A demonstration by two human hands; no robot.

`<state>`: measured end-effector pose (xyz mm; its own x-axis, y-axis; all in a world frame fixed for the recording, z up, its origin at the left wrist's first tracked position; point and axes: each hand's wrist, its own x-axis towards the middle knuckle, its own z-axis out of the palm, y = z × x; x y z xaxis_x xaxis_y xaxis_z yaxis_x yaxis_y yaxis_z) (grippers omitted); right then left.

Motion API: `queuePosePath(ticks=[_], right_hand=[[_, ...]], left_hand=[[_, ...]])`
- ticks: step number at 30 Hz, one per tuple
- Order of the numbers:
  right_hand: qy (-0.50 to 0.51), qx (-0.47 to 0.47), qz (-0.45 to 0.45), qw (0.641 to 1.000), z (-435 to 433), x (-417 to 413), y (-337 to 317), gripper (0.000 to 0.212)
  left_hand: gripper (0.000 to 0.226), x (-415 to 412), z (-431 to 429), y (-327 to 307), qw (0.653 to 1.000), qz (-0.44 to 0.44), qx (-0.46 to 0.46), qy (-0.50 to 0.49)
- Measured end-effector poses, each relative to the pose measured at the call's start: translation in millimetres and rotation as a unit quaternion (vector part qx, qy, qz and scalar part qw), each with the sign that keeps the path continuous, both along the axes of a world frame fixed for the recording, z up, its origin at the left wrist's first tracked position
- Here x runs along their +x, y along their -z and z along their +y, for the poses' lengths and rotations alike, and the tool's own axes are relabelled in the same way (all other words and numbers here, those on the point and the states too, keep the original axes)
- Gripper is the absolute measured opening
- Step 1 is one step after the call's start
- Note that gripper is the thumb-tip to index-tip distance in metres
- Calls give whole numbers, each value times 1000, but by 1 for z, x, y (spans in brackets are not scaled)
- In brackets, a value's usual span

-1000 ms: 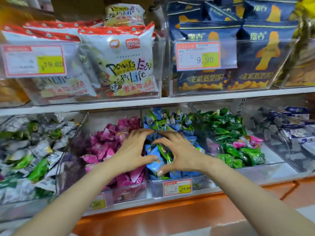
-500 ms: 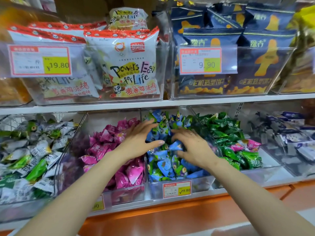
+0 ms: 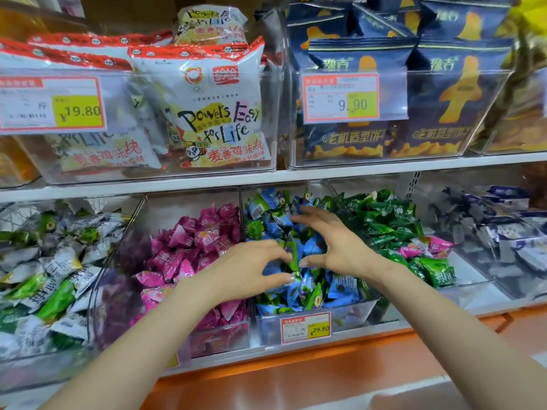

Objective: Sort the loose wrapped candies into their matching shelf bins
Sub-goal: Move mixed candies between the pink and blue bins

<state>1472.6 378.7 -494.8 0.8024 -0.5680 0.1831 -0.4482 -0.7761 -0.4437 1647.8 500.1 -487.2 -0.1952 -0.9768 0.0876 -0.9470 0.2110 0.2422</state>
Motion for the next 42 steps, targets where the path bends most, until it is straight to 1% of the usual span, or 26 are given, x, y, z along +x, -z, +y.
queuePosePath(ticks=[2,4,5,6,8,9,12,14,17,19,23,25,26,28,30,32,33,34,36,38,40,42], right_hand=[[-39,-33,42,998,2,5,-1,82],[-50,-82,110,989,3,8,0,74],[-45,-96,129,986,2,8,0,67],[-35,-100,136,985,1,6,-2,61],[-22,-85,132,987,-1,2,-5,53],[-21,-72,130,989,-1,-1,-7,51],[-19,-46,128,991,0,-10,-6,49],[-25,-19,113,993,2,-15,-4,50],[-37,15,102,994,2,-21,-2,54],[-42,21,99,994,3,-23,-1,58],[-44,39,84,995,2,-24,-2,60],[-38,38,76,996,2,-24,-6,65],[-33,36,67,997,1,-23,-8,66],[-12,32,29,999,2,-21,-15,62],[19,24,-44,999,1,-16,-19,49],[52,7,-95,994,-3,-9,-20,34],[60,-5,-99,993,-7,-6,-19,31],[62,-9,-85,994,-11,-2,-17,33],[61,4,-16,998,-20,6,-11,43],[50,26,40,998,-25,11,-5,49],[27,48,52,997,-26,13,-3,50],[11,52,53,997,-23,12,-8,49]], left_hand=[[41,-3,4,1,1000,-7,-8,19],[40,-1,8,2,998,52,-27,28],[41,2,9,2,995,85,-45,30],[41,5,9,2,992,103,-68,29],[40,10,9,1,989,105,-103,13],[42,12,9,0,989,94,-112,-1],[63,11,7,-1,992,44,-114,-36],[68,8,3,0,993,26,-106,-46],[60,7,-14,-6,995,21,-79,-54],[56,7,-35,-13,997,0,-54,-63],[65,11,-67,-17,990,-85,53,-101],[64,15,-70,-14,981,-135,84,-108],[61,17,-67,-14,979,-146,89,-108],[52,19,-61,-17,982,-134,86,-100],[46,19,-52,-23,986,-98,90,-97],[48,18,-44,-25,987,-70,103,-99],[50,18,-40,-25,987,-69,104,-96],[51,18,-38,-25,988,-72,101,-92],[51,20,-37,-22,991,-63,87,-84],[41,26,-42,-19,996,-37,48,-73],[31,31,-51,-17,997,-9,-13,-70],[30,33,-64,-17,994,23,-75,-76]])
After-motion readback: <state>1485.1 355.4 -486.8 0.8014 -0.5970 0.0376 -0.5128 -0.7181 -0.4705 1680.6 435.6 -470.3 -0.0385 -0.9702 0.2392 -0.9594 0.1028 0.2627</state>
